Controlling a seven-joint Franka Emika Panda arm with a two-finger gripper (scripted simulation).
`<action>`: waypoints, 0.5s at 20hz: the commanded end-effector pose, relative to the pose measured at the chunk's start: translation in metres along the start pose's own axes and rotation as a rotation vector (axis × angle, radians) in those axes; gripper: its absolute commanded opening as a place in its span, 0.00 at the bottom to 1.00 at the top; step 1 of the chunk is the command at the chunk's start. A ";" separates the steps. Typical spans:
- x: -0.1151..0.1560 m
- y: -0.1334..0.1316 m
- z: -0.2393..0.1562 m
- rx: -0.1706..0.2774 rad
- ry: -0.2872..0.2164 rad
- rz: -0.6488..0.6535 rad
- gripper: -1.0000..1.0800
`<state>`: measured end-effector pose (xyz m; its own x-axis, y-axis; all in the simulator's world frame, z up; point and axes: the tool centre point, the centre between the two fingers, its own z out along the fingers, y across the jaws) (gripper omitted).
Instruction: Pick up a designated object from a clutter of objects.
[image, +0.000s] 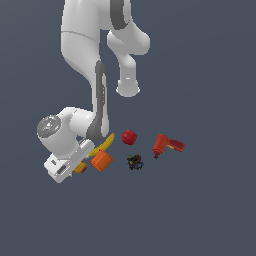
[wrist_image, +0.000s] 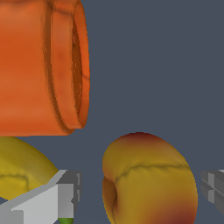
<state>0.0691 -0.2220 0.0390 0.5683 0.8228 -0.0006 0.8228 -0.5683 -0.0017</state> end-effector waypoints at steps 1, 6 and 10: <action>0.000 0.001 0.005 -0.002 0.000 0.000 0.96; 0.000 0.002 0.005 -0.002 0.000 0.000 0.00; 0.000 0.002 0.005 -0.002 0.000 0.000 0.00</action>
<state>0.0707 -0.2229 0.0343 0.5682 0.8229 -0.0001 0.8229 -0.5682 0.0004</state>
